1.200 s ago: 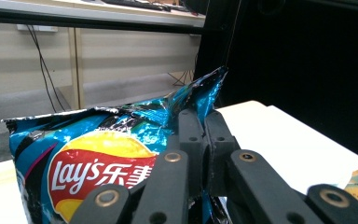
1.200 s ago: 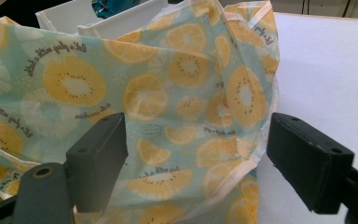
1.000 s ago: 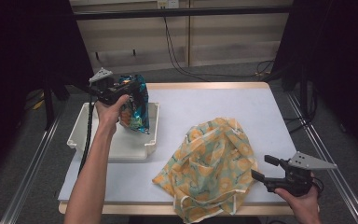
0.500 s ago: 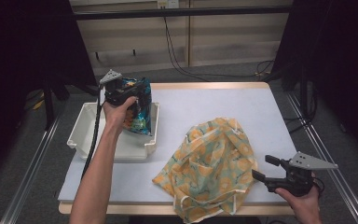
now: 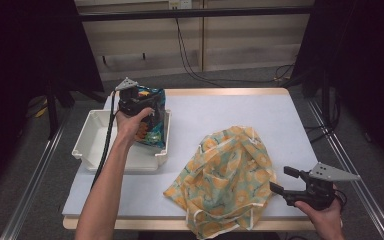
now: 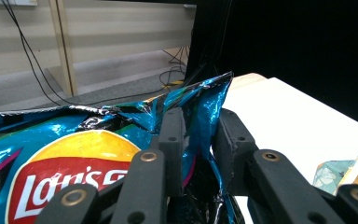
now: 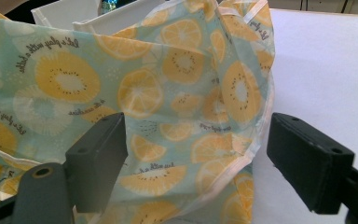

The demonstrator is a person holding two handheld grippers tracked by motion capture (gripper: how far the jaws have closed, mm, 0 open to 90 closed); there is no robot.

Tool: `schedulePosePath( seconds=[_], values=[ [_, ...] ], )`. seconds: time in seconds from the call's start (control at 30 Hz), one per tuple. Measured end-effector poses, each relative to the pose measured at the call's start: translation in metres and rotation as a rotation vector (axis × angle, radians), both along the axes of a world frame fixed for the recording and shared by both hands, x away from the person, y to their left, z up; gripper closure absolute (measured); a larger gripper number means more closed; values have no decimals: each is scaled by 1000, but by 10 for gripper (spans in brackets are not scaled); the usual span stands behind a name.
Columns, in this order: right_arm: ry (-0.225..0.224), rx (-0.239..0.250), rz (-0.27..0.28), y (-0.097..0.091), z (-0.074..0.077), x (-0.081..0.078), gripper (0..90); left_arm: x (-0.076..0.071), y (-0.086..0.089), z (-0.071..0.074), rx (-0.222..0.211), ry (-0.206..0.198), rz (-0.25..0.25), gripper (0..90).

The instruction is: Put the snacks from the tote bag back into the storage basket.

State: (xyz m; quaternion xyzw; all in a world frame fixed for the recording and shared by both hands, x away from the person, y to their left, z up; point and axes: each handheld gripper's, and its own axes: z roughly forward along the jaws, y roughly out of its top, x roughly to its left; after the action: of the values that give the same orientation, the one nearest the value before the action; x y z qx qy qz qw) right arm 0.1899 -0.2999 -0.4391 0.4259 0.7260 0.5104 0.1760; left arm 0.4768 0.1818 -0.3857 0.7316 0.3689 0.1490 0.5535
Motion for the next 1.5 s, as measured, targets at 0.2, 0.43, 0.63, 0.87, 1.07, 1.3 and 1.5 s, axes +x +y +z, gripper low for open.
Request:
schedulePosePath(
  seconds=[0.2, 0.43, 0.63, 0.87, 1.07, 1.3, 1.5],
  values=[
    [-1, 0, -3, -1, 0, 1, 196, 0, -3, -5, 22, 22, -19, 698],
    [12, 1, -3, 1, -2, 2, 197, 3, -6, -10, 31, 56, -36, 612],
    [8, 1, 3, 0, -2, 1, 194, 2, -5, -8, 3, 52, -7, 386],
    [5, 3, 1, -1, -1, 0, 191, -17, 9, 7, 7, 6, -4, 317],
    [17, -3, 5, 1, -4, 2, 187, -45, 29, 0, -26, -4, -41, 569],
    [14, -8, 8, 2, -4, 1, 186, -78, 47, -6, 25, -8, -93, 838],
    [17, -7, 8, 2, -4, 0, 186, -95, 60, -21, 113, 43, -131, 900]
  ],
)
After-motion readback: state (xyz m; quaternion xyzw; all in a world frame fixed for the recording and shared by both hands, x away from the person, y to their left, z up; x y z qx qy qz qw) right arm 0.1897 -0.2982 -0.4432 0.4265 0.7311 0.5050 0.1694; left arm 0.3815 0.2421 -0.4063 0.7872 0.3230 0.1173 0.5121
